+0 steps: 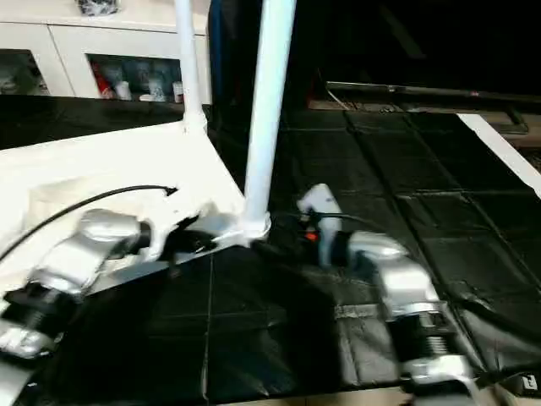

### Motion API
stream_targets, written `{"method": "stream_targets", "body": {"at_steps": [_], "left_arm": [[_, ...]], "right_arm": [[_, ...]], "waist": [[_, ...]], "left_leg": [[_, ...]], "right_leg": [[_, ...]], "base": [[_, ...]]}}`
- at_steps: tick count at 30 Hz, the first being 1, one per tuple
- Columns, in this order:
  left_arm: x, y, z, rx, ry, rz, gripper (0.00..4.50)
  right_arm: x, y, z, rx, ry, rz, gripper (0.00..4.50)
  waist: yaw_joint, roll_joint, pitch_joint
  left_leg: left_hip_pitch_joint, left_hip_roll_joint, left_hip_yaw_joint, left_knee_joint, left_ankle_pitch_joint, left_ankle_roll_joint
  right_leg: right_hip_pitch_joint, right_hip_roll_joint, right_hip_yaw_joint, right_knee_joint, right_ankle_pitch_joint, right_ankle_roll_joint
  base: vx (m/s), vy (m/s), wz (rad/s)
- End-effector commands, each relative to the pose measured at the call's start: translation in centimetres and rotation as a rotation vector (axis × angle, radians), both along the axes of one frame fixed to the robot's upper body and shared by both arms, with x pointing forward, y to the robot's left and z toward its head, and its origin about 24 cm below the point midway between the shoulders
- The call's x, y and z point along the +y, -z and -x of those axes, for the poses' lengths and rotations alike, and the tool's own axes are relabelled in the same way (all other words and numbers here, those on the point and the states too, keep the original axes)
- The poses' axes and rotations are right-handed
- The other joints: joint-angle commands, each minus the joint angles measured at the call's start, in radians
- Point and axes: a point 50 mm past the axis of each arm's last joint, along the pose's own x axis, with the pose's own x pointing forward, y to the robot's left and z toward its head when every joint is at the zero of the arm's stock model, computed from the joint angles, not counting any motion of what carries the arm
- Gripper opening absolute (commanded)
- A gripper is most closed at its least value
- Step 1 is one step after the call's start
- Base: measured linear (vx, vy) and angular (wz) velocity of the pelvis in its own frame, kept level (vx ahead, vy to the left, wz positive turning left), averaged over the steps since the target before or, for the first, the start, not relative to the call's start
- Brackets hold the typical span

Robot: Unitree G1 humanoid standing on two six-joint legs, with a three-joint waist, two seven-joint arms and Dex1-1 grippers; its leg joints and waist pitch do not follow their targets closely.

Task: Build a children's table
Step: Rotate leg to tighten

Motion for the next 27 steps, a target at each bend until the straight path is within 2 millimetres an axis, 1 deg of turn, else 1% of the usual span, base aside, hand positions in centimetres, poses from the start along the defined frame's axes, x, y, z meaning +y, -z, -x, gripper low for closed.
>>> {"method": "stream_targets", "body": {"at_steps": [1, 3, 4, 5, 6, 7, 8, 9, 10, 11, 12, 13, 14, 15, 16, 17, 18, 19, 21, 22, 23, 24, 25, 26, 27], "left_arm": [[-0.1, 0.9, 1.1, 0.047, 0.088, -0.027, 0.0], [0.3, 1.1, 1.5, 0.022, 0.142, -0.053, 0.0], [0.8, 1.3, 1.8, 0.019, 0.157, -0.067, 0.0], [0.8, 1.3, 1.8, 0.019, 0.157, -0.067, 0.0], [1.0, 1.3, 2.0, 0.026, 0.164, -0.071, 0.0], [1.1, 1.3, 2.0, 0.027, 0.165, -0.071, 0.0], [1.7, 1.5, 2.2, 0.035, 0.17, -0.076, 0.0], [2.1, 1.5, 2.4, 0.045, 0.181, -0.077, 0.0], [2.3, 1.5, 2.5, 0.05, 0.193, -0.078, 0.0], [2.2, 1.4, 2.5, 0.052, 0.205, -0.074, 0.0], [2.2, 1.3, 2.6, 0.055, 0.217, -0.071, 0.0], [2.0, 1.3, 2.5, 0.061, 0.23, -0.066, 0.0], [1.9, 1.3, 2.4, 0.064, 0.238, -0.063, 0.0], [1.9, 1.3, 2.4, 0.064, 0.238, -0.063, 0.0], [1.3, 1.5, 2.3, 0.068, 0.275, -0.068, 0.0], [1.3, 1.5, 2.3, 0.068, 0.275, -0.068, 0.0], [0.9, 1.8, 2.5, 0.073, 0.3, -0.057, 0.0], [0.4, 2.0, 2.7, 0.076, 0.319, -0.049, 0.0], [0.2, 2.0, 2.8, 0.079, 0.328, -0.043, 0.0], [-0.3, 2.2, 3.2, 0.083, 0.36, -0.031, 0.0], [-0.4, 2.3, 3.4, 0.081, 0.375, -0.035, 0.0], [-0.4, 2.4, 3.6, 0.083, 0.389, -0.041, 0.0], [-0.3, 2.6, 3.8, 0.085, 0.395, -0.044, 0.0], [-0.3, 2.6, 3.8, 0.086, 0.396, -0.045, 0.0], [-0.3, 2.8, 4.1, 0.095, 0.408, -0.054, 0.0]], "right_arm": [[-0.2, -0.6, 0.0, -0.016, -0.008, -0.014, 4.47], [-0.3, -0.5, 0.4, -0.034, -0.047, 0.002, 4.47], [0.0, -0.4, 0.7, -0.036, -0.065, 0.009, 4.47], [0.0, -0.4, 0.7, -0.036, -0.065, 0.009, 4.47], [0.4, -0.3, 0.9, -0.05, -0.098, 0.014, 4.47], [0.4, -0.3, 0.9, -0.05, -0.1, 0.014, 4.47], [1.2, 0.0, 1.1, -0.05, -0.126, 0.014, 4.47], [1.9, 0.4, 1.1, -0.066, -0.135, 0.031, 4.47], [2.4, 0.6, 1.0, -0.074, -0.137, 0.044, 4.47], [2.6, 0.5, 0.9, -0.076, -0.141, 0.041, 4.47], [2.8, 0.5, 0.9, -0.078, -0.145, 0.037, 4.47], [3.0, 0.5, 0.7, -0.072, -0.147, 0.023, 4.47], [3.1, 0.4, 0.7, -0.065, -0.149, 0.01, 4.47], [3.1, 0.4, 0.7, -0.065, -0.149, 0.01, 4.47], [2.7, 0.8, 0.6, -0.075, -0.156, 0.035, 4.47], [2.7, 0.8, 0.6, -0.075, -0.156, 0.035, 4.47], [2.4, 0.9, 0.6, -0.082, -0.16, 0.049, 4.47], [2.0, 0.9, 0.7, -0.087, -0.161, 0.057, 4.47], [1.9, 0.9, 0.7, -0.088, -0.162, 0.052, 4.47], [1.5, 0.5, 0.9, -0.091, -0.168, 0.035, 4.47], [1.4, 0.4, 1.0, -0.089, -0.183, 0.025, 4.47], [1.5, 0.5, 1.1, -0.085, -0.214, 0.032, 4.47], [1.6, 0.6, 1.3, -0.082, -0.233, 0.041, 4.47], [1.6, 0.6, 1.3, -0.082, -0.235, 0.041, 4.47], [1.6, 0.7, 1.4, -0.082, -0.257, 0.047, 4.47]], "waist": [[-0.001, 0.021, -0.066], [0.001, 0.014, -0.065], [0.003, 0.019, -0.065], [0.008, 0.009, -0.065], [0.006, 0.005, -0.063], [0.009, 0.008, -0.063], [0.009, 0.02, -0.06], [0.005, 0.021, -0.059], [0.003, 0.02, -0.059], [0.003, 0.017, -0.06], [0.003, 0.011, -0.06], [0.005, 0.033, -0.061], [0.004, 0.037, -0.062], [0.002, 0.031, -0.061], [0.007, 0.085, -0.063], [0.0, 0.065, -0.066], [0.003, 0.071, -0.06], [0.001, 0.056, -0.065], [0.003, 0.057, -0.066], [0.007, 0.02, -0.068], [0.011, 0.042, -0.062], [0.012, 0.043, -0.061], [0.013, 0.044, -0.062], [0.011, 0.038, -0.061], [0.011, 0.024, -0.061]], "left_leg": [[0.002, 0.018, 0.0, -0.061, -0.203, 0.012], [0.001, 0.018, 0.001, -0.061, -0.208, 0.018], [0.003, 0.02, 0.001, -0.062, -0.207, 0.02], [0.004, 0.022, 0.0, -0.062, -0.2, 0.023], [0.002, 0.023, 0.001, -0.064, -0.202, 0.023], [0.004, 0.024, 0.0, -0.064, -0.209, 0.02], [0.005, 0.023, -0.001, -0.067, -0.224, 0.016], [0.007, 0.023, 0.0, -0.068, -0.248, 0.006], [0.007, 0.023, -0.001, -0.069, -0.26, 0.001], [0.008, 0.023, -0.003, -0.07, -0.26, -0.006], [0.009, 0.023, -0.002, -0.07, -0.259, -0.004], [0.011, 0.023, -0.004, -0.07, -0.262, -0.009], [0.013, 0.023, -0.003, -0.069, -0.268, -0.013], [0.014, 0.023, 0.0, -0.069, -0.274, -0.013], [0.021, 0.021, -0.005, -0.067, -0.291, -0.027], [0.022, 0.02, 0.002, -0.064, -0.286, -0.023], [0.015, 0.02, -0.004, -0.067, -0.308, -0.027], [0.01, 0.015, -0.001, -0.062, -0.293, -0.012], [0.007, 0.015, 0.001, -0.059, -0.262, 0.002], [-0.001, 0.014, 0.003, -0.056, -0.204, 0.025], [0.002, 0.019, 0.004, -0.058, -0.202, 0.031], [0.002, 0.021, 0.001, -0.061, -0.224, 0.027], [0.007, 0.023, 0.002, -0.061, -0.238, 0.023], [0.007, 0.023, 0.003, -0.062, -0.251, 0.022], [0.008, 0.024, 0.004, -0.063, -0.25, 0.024]], "right_leg": [[0.061, -0.048, 0.05, -0.059, -0.136, -0.213], [0.061, -0.05, 0.05, -0.063, -0.162, -0.211], [0.06, -0.05, 0.051, -0.064, -0.179, -0.206], [0.059, -0.052, 0.051, -0.061, -0.185, -0.203], [0.057, -0.051, 0.05, -0.064, -0.205, -0.196], [0.055, -0.053, 0.05, -0.063, -0.217, -0.195], [0.052, -0.054, 0.05, -0.067, -0.242, -0.19], [0.048, -0.053, 0.051, -0.072, -0.263, -0.183], [0.049, -0.052, 0.05, -0.072, -0.275, -0.181], [0.05, -0.053, 0.051, -0.07, -0.28, -0.178], [0.049, -0.053, 0.052, -0.069, -0.286, -0.178], [0.048, -0.054, 0.053, -0.067, -0.279, -0.182], [0.047, -0.051, 0.053, -0.069, -0.257, -0.187], [0.045, -0.048, 0.053, -0.07, -0.248, -0.191], [0.042, -0.049, 0.054, -0.062, -0.222, -0.206], [0.043, -0.044, 0.053, -0.073, -0.184, -0.21], [0.049, -0.042, 0.052, -0.062, -0.176, -0.226], [0.059, -0.045, 0.053, -0.061, -0.188, -0.225], [0.058, -0.046, 0.055, -0.063, -0.189, -0.224], [0.066, -0.049, 0.056, -0.056, -0.199, -0.212], [0.053, -0.052, 0.058, -0.064, -0.235, -0.203], [0.054, -0.052, 0.056, -0.064, -0.274, -0.193], [0.051, -0.052, 0.056, -0.068, -0.284, -0.187], [0.05, -0.049, 0.056, -0.069, -0.283, -0.185], [0.049, -0.049, 0.056, -0.07, -0.286, -0.184]], "base": [[0.0, 0.0, 0.0], [0.0, 0.0, 0.0], [0.0, 0.0, 0.0], [0.0, 0.0, 0.0], [0.0, 0.0, 0.0], [0.0, 0.0, 0.0], [0.0, 0.0, 0.0], [0.0, 0.0, 0.0], [0.0, 0.0, 0.0], [0.0, 0.0, 0.0], [0.0, 0.0, 0.0], [0.0, 0.0, 0.0], [0.0, 0.0, 0.0], [0.0, 0.0, 0.0], [0.0, 0.0, 0.0], [0.0, 0.0, 0.0], [0.0, 0.0, 0.0], [0.0, 0.0, 0.0], [0.0, 0.0, 0.0], [0.0, 0.0, 0.0], [0.0, 0.0, 0.0], [0.0, 0.0, 0.0], [0.0, 0.0, 0.0], [0.0, 0.0, 0.0], [0.0, 0.0, 0.0]]}}
